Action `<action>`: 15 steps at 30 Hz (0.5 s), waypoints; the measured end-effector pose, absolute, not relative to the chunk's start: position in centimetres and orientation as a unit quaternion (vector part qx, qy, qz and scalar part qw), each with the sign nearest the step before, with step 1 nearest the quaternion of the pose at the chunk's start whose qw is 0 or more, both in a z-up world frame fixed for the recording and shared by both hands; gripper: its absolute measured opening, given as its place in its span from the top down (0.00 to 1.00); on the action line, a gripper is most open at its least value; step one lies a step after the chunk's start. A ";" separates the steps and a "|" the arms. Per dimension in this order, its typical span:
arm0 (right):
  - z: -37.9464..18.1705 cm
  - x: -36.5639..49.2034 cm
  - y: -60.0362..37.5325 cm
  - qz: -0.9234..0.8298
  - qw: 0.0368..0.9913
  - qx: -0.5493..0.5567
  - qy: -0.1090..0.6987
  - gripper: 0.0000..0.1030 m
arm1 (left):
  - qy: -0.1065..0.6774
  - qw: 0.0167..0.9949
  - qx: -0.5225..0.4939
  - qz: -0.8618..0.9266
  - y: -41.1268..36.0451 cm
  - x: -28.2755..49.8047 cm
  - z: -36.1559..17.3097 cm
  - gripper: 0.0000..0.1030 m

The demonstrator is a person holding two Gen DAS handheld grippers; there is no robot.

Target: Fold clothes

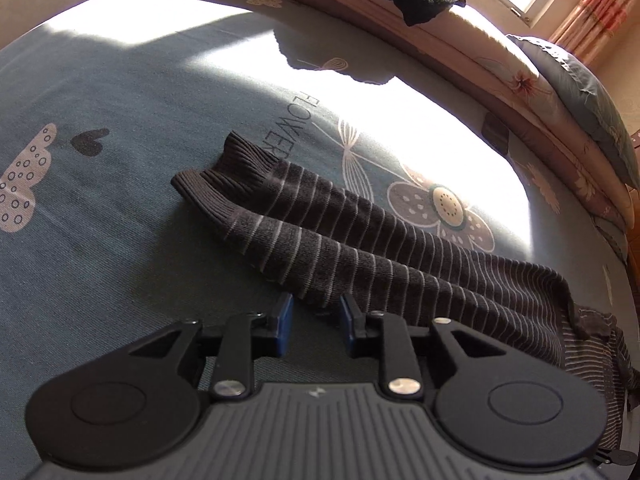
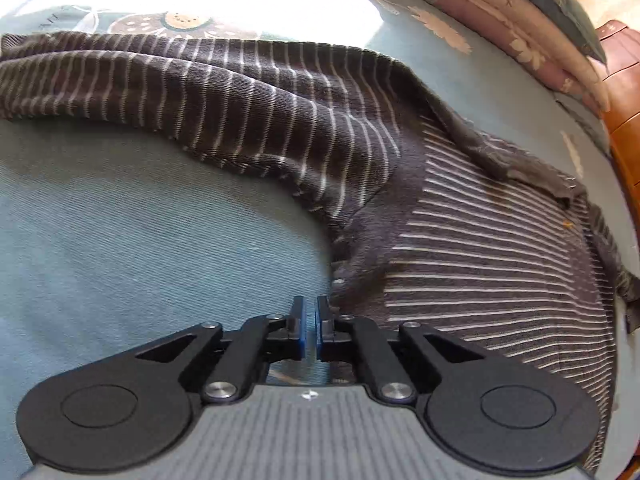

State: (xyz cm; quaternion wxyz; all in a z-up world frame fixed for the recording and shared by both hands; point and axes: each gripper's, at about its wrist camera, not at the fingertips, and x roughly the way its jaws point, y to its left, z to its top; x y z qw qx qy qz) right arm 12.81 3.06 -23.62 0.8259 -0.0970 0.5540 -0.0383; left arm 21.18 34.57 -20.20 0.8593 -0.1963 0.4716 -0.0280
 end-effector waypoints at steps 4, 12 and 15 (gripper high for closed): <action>-22.3 12.2 2.8 -0.074 0.843 -0.115 0.521 0.89 | 0.470 0.859 -0.193 -0.065 32.3 21.2 -20.1 0.74; -22.0 14.4 1.0 -0.050 0.861 -0.085 0.499 0.87 | 0.473 0.853 -0.206 -0.080 29.1 20.2 -20.3 0.74; -21.4 16.1 0.1 -0.035 0.864 -0.072 0.498 0.87 | 0.468 0.859 -0.194 -0.072 28.0 19.8 -20.0 0.72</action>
